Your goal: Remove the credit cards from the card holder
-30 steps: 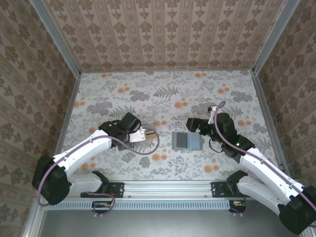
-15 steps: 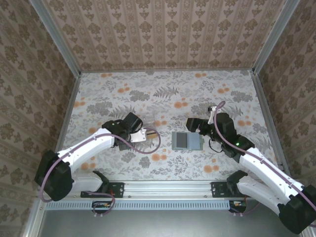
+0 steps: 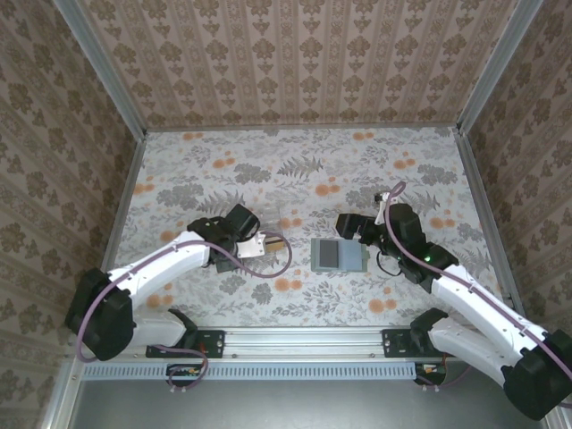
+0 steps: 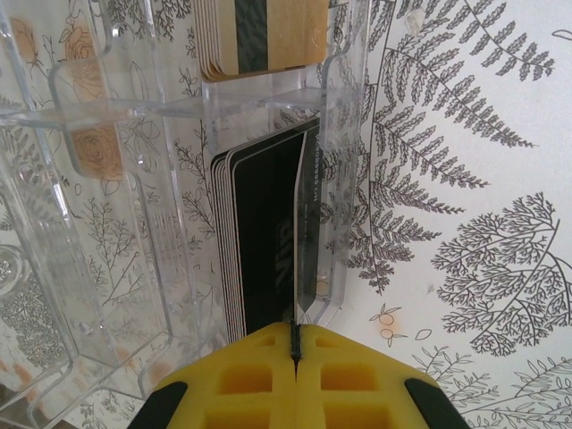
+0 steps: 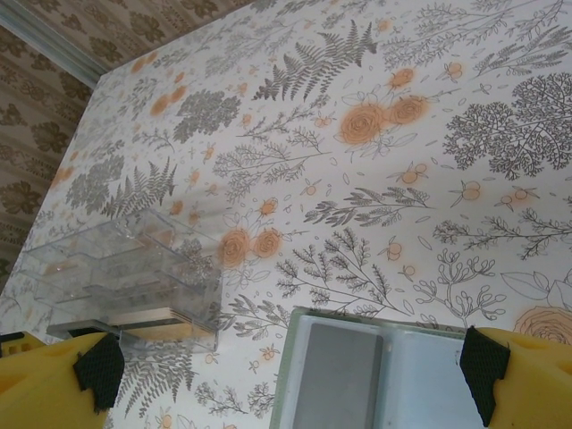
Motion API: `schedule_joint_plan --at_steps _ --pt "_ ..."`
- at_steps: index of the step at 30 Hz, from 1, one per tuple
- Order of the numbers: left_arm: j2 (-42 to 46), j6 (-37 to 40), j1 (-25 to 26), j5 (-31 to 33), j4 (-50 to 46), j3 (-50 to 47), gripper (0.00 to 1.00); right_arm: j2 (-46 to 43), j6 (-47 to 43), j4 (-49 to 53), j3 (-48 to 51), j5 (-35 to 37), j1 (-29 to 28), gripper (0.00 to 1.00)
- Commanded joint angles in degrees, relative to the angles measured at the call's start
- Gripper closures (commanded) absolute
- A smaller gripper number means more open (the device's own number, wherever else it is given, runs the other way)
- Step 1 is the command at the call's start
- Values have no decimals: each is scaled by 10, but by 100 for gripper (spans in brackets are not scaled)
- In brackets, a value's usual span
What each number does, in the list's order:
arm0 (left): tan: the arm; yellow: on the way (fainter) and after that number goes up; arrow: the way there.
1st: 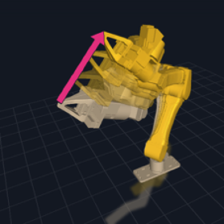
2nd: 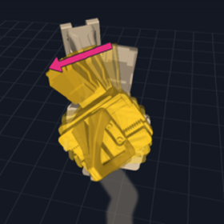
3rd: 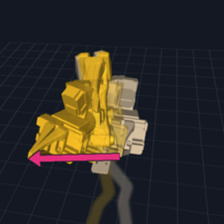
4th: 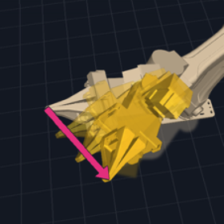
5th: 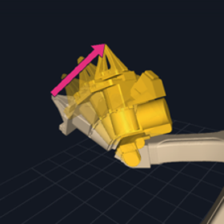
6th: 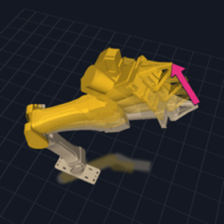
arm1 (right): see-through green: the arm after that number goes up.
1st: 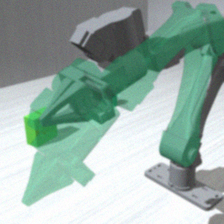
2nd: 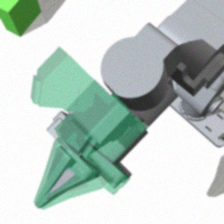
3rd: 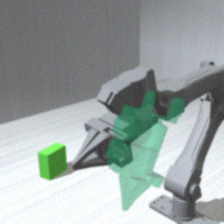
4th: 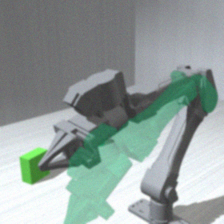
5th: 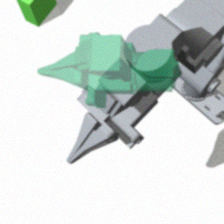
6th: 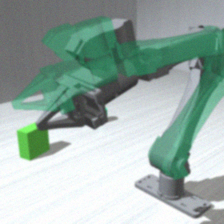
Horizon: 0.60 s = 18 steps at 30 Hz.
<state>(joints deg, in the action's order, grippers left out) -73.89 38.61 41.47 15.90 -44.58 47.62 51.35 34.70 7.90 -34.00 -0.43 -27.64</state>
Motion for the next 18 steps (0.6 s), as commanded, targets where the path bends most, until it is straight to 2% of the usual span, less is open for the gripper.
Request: schedule_joint_plan --at_steps 1,8,10,11,14,18 --pt "-15 -7 1 9 4 -2 100 0 6 -1 5 -6 -1 0" --pt "-34 -10 10 16 2 4 99 1 6 -3 6 -7 -1 0" --pt "-37 -12 11 23 3 4 93 1 7 -3 6 -6 0 0" --pt "-38 -11 10 25 4 5 86 2 7 -3 6 -8 0 0" --pt "-41 -11 10 31 6 4 79 3 7 -3 6 -9 0 0" --pt "-42 -11 9 40 12 3 76 1 7 -3 7 -9 1 0"
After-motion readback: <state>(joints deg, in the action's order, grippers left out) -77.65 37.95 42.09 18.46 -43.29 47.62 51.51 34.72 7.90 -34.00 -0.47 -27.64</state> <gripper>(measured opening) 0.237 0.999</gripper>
